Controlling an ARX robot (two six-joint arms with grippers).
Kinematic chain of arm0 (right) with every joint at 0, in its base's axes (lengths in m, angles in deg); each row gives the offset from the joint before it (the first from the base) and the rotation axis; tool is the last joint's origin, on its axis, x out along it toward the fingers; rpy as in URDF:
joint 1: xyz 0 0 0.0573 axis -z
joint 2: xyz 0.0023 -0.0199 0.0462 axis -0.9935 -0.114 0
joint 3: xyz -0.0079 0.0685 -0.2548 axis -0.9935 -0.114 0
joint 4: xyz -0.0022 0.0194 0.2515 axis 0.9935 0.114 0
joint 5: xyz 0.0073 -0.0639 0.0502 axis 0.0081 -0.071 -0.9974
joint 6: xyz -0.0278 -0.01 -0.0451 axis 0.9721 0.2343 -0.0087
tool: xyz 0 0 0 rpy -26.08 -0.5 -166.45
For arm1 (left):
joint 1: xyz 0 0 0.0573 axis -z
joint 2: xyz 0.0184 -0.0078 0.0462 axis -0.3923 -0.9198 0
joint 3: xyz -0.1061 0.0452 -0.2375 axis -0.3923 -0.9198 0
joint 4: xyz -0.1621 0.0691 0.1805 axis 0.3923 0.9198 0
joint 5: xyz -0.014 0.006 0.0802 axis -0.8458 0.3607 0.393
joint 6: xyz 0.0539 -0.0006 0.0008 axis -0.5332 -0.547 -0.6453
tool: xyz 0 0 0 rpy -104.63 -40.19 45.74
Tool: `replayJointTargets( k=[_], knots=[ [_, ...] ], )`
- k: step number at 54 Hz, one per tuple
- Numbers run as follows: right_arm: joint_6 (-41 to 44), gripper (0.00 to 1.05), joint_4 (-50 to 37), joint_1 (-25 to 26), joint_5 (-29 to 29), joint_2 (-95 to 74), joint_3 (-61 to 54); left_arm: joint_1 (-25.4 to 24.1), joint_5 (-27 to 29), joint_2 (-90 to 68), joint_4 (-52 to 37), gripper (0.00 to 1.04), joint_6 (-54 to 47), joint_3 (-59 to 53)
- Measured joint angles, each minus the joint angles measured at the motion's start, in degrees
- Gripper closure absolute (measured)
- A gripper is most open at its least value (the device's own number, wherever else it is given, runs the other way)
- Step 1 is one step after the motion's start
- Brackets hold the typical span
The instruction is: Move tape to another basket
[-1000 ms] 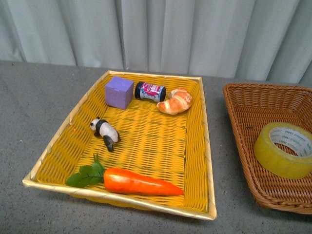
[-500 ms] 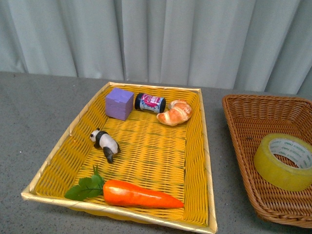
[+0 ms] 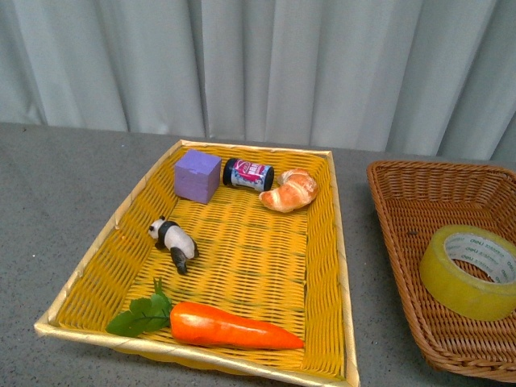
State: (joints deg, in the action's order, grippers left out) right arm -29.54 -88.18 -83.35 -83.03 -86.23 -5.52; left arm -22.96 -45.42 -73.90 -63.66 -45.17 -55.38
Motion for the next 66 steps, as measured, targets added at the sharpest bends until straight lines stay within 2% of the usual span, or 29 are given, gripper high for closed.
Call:
replayJointTargets(
  k=[6, 12, 18, 28, 40, 43, 45, 66],
  knots=[
    [0.00, 1.04, 1.40, 0.00, 0.00, 1.44, 0.00, 0.00, 0.00, 7.74, 9.25, 1.01, 0.00, 0.02],
    [0.00, 1.04, 10.84, 0.00, -0.13, 8.94, 0.02, 0.00, 0.04, 9.46, 9.79, 1.01, 0.00, 0.02],
    [0.02, 1.02, 11.43, 0.00, -0.04, 11.04, 0.02, 0.00, -0.02, 9.53, 9.90, 0.98, 0.00, 0.02],
    [0.00, 0.66, 11.50, 0.00, -0.04, 11.08, 0.02, 0.00, 0.00, 9.55, 9.94, 0.60, 0.00, 0.02],
    [0.00, 0.26, 11.50, 0.00, -0.02, 11.08, 0.02, 0.00, 0.00, 9.55, 9.94, 0.21, 0.00, 0.02],
    [0.00, 0.11, 11.50, 0.00, -0.02, 11.08, 0.02, 0.00, 0.00, 9.55, 9.94, 0.05, -0.02, 0.02],
    [-0.04, 0.07, 11.50, 0.00, -0.04, 11.08, 0.02, 0.00, 0.00, 9.55, 9.94, 0.06, -0.07, 0.02],
    [-0.04, 0.09, 11.50, 0.00, -0.02, 11.08, 0.02, 0.00, 0.00, 9.55, 9.94, 0.06, -0.09, 0.02]
  ],
)
